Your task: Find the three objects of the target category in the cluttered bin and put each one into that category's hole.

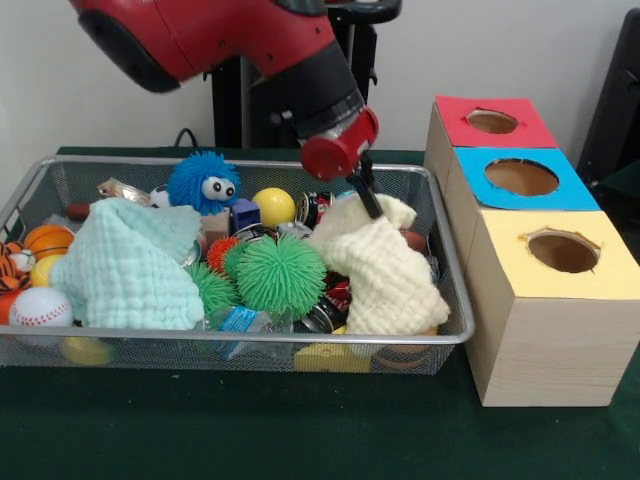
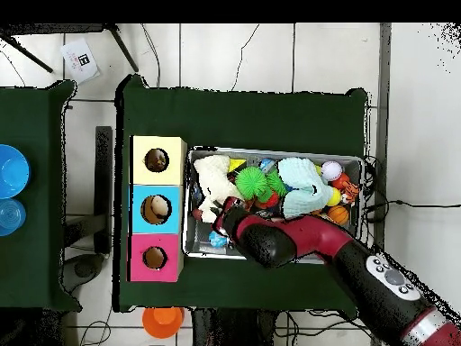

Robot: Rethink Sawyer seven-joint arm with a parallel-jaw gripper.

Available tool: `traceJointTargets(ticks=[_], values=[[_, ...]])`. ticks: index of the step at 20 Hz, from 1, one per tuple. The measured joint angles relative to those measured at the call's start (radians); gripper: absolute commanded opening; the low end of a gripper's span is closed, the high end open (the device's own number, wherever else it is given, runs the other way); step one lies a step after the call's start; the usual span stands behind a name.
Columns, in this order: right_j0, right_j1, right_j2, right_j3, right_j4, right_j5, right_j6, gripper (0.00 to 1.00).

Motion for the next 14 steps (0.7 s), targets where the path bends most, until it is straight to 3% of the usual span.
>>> traceJointTargets(ticks=[6,14], values=[[-0.035,-0.192,0.028,0.074,0.112,0.072,0.000,0.00],[-0.102,-0.311,0.075,0.084,0.197,0.254,0.000,0.00]])
